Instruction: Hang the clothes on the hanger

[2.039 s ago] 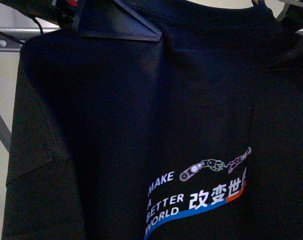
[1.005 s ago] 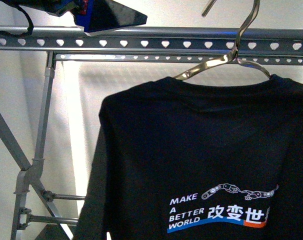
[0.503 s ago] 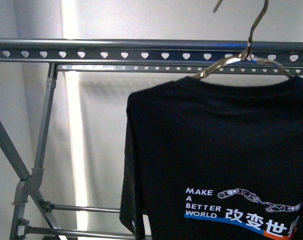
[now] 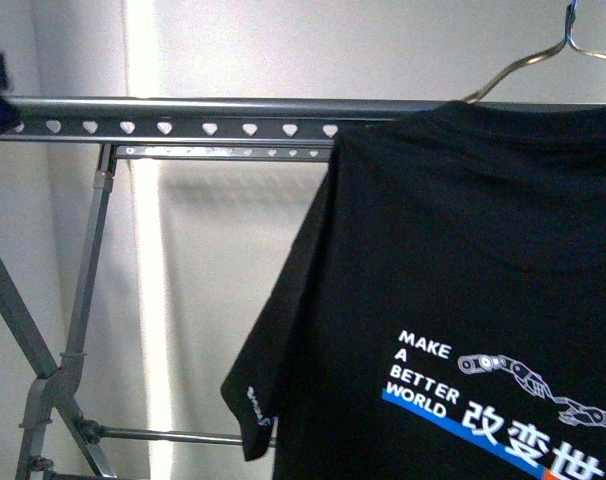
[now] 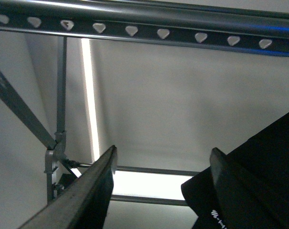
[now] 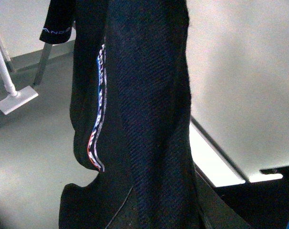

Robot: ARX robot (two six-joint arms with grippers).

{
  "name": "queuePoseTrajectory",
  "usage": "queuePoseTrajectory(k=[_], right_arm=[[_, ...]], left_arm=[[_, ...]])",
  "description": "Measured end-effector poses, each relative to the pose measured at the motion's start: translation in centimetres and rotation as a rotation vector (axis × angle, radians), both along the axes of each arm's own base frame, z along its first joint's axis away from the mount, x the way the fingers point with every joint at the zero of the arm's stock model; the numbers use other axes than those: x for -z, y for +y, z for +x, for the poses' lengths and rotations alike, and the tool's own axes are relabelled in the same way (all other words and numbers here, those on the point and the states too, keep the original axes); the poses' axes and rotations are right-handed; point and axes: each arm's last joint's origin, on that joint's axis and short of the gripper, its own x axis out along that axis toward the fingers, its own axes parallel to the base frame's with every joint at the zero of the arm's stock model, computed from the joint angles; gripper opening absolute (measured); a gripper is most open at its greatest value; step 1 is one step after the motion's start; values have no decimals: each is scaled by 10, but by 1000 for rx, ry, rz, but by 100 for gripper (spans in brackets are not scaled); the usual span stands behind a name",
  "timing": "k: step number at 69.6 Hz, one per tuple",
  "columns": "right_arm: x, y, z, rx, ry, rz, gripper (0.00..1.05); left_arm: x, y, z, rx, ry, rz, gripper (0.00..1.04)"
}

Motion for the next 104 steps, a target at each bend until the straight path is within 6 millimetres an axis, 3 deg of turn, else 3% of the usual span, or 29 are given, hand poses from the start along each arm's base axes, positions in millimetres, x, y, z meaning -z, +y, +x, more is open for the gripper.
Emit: queuePoseTrajectory(k=[13, 22, 34, 53, 73, 83, 91, 98, 104], right_arm=[[-5, -3, 2, 166, 80, 65, 10], [-13, -10, 18, 297, 126, 106, 10], [-19, -19, 50, 413, 176, 148, 10], [-9, -28, 110, 586, 242, 217, 10], [7, -24, 133, 661, 265, 277, 10], [18, -15, 130, 653, 246, 343, 33], [21, -4, 116, 615, 208, 393, 52], [14, 3, 97, 594, 125, 440, 70], [0, 10, 68, 587, -35, 474, 89]], left_arm=[[59, 0, -37, 4, 51, 12, 23], [82, 0, -58, 5, 58, 13, 2], [105, 0, -84, 4, 57, 16, 4], [131, 0, -116, 4, 55, 16, 4], [145, 0, -137, 4, 55, 16, 4], [149, 0, -145, 4, 53, 17, 4], [152, 0, -150, 4, 57, 16, 4], [154, 0, -154, 4, 52, 16, 4], [158, 0, -157, 3, 36, 17, 4]])
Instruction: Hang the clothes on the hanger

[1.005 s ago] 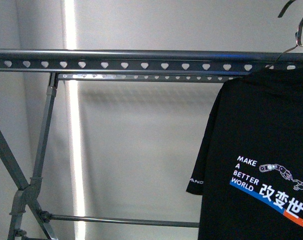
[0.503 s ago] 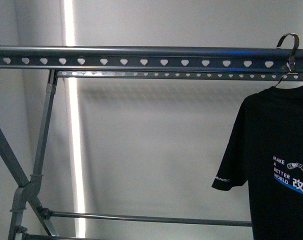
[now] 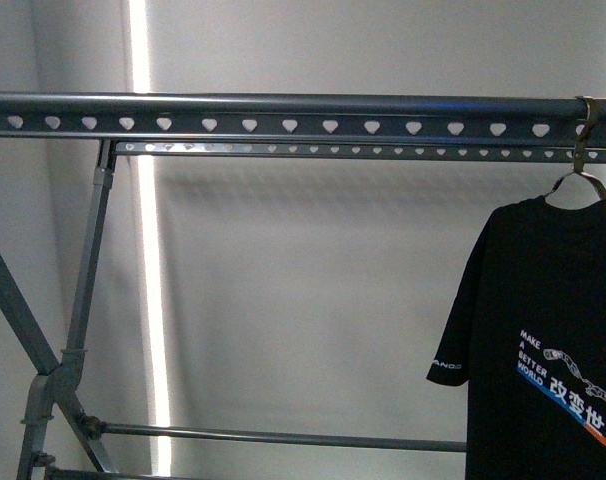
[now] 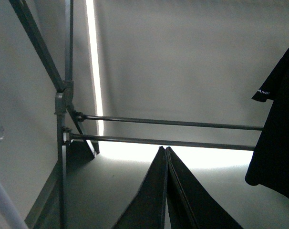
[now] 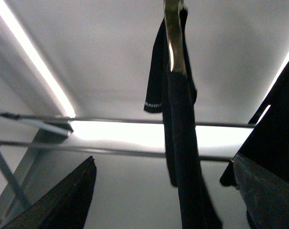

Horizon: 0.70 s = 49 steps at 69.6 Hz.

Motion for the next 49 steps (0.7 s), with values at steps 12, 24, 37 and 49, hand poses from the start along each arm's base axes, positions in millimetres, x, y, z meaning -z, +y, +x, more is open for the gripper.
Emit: queuePoseTrajectory(k=[12, 24, 37, 49], right_arm=[[-43, 19, -86, 10, -352, -6, 97], [-29, 45, -182, 18, -539, 44, 97], [59, 71, -226, 107, -310, -21, 69], [102, 81, -234, 104, -289, -59, 32]], left_arm=[[-2, 0, -6, 1, -8, 0, 4], [-2, 0, -12, 1, -10, 0, 4], [-2, 0, -16, 0, -9, 0, 4], [-1, 0, -20, 1, -7, 0, 4]])
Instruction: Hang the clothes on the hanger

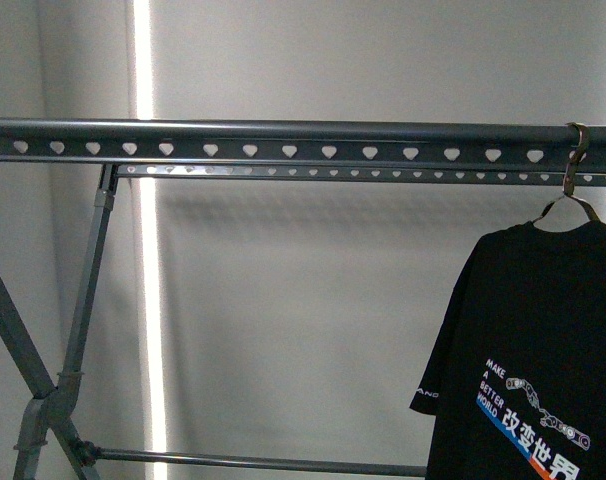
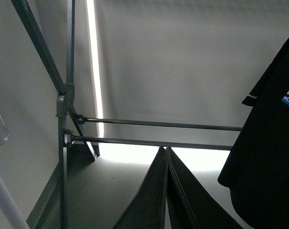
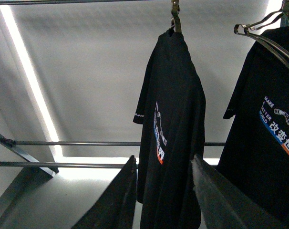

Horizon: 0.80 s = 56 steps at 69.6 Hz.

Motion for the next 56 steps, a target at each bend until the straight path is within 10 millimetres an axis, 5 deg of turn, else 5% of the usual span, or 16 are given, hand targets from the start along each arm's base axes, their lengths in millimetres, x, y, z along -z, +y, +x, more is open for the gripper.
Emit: queuePoseTrajectory(k=[12, 56], right_arm=[[22, 12, -6, 7, -5, -10, 1], [67, 14, -26, -5, 8, -10, 2]], left_arm=[[3, 0, -11, -1, 8, 0, 4], [3, 0, -12, -1, 4, 0, 4]])
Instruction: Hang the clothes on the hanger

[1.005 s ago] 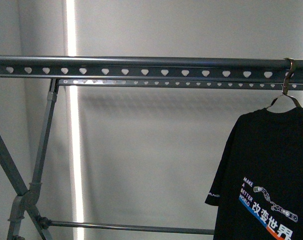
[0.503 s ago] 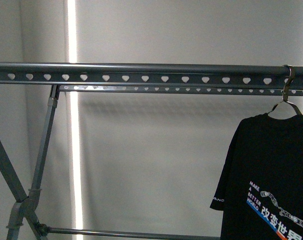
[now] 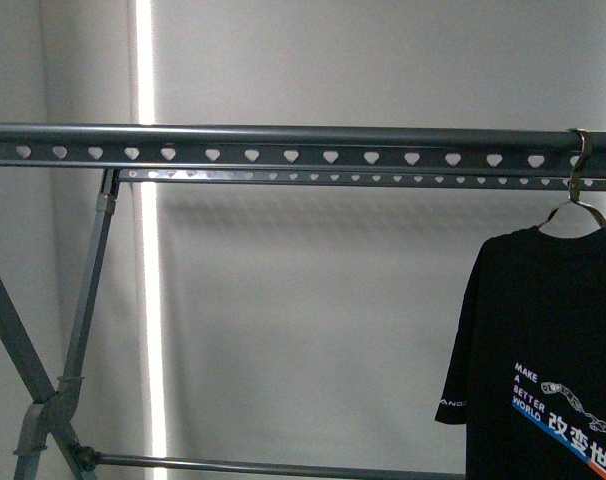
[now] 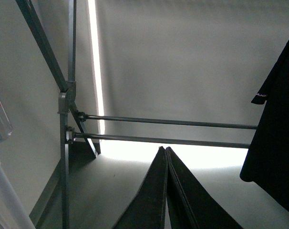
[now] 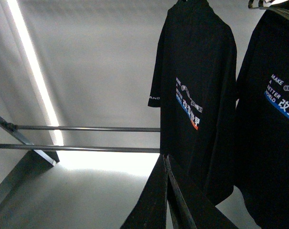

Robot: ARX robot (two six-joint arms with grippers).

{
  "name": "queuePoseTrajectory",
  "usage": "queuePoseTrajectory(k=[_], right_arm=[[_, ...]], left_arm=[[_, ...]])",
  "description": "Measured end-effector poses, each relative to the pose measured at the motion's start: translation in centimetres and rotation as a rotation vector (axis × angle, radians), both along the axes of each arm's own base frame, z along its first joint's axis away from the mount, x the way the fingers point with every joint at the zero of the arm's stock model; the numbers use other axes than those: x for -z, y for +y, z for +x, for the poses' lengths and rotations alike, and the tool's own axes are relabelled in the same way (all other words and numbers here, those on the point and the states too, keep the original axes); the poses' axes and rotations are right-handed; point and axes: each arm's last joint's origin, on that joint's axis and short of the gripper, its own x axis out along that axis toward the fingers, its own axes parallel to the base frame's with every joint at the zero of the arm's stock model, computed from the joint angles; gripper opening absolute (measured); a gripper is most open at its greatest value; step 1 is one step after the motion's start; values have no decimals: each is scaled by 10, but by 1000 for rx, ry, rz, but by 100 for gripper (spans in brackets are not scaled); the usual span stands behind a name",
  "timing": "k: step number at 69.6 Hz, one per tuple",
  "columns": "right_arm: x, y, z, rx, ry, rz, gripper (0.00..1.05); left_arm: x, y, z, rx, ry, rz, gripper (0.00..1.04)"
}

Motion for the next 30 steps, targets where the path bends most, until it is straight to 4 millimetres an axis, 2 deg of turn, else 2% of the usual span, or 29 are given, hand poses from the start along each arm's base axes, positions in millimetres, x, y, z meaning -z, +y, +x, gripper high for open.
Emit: queuePoseTrajectory(k=[12, 19, 24, 27, 30], right_arm=[[1, 0, -2, 0, -18, 0, 2], [11, 0, -2, -1, -16, 0, 2], [12, 0, -1, 0, -14, 0, 2], [12, 0, -2, 0, -15, -2, 5], [12, 0, -2, 0, -15, -1, 13]], left_arm=[[0, 0, 0, 1, -1, 0, 4], [0, 0, 0, 0, -1, 0, 4], [0, 0, 0, 1, -1, 0, 4], [0, 0, 0, 1, -1, 0, 10], [0, 0, 0, 1, -1, 0, 19]])
